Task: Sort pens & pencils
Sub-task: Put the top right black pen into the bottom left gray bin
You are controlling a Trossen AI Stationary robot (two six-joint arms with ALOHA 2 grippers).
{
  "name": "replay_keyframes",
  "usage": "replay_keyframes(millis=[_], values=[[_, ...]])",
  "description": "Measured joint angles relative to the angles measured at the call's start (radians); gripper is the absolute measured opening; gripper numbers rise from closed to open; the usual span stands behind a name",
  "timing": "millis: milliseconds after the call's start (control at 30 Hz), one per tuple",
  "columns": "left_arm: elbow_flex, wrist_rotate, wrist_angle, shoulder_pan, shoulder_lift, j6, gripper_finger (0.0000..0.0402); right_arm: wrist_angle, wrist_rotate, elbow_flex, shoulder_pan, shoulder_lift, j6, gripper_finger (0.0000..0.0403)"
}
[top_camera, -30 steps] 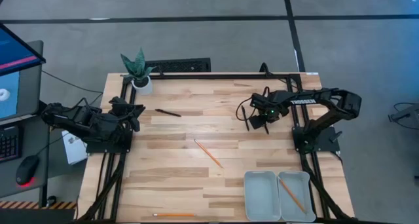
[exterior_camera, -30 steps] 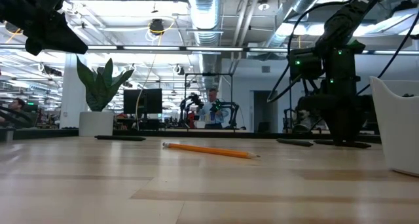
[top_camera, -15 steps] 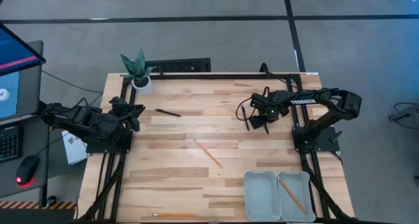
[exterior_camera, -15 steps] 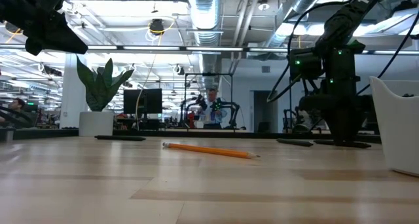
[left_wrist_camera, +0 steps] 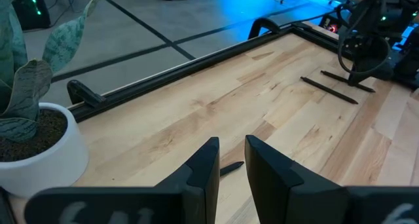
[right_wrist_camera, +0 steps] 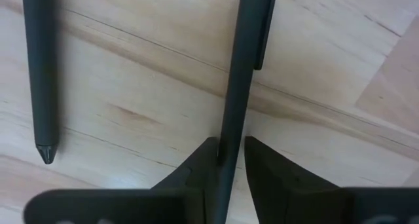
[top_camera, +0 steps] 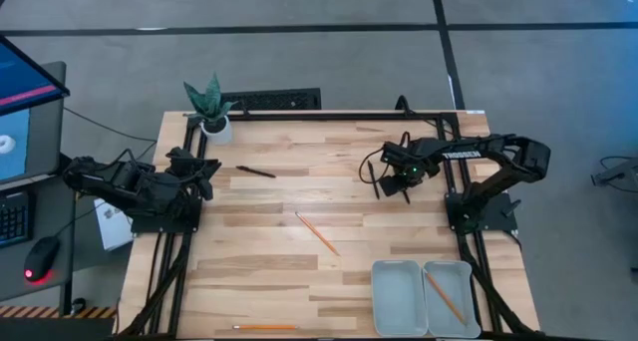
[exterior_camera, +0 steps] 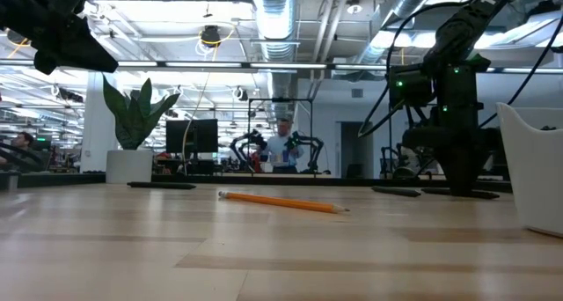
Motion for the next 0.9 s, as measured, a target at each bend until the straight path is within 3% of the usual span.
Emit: replay_keyframes(millis=[900], values=[[0.0,0.0,0.0,0.0,0.0,0.0,0.0064,-0.002,0.0,0.0,0.0,0.0,0.001,0.0063]])
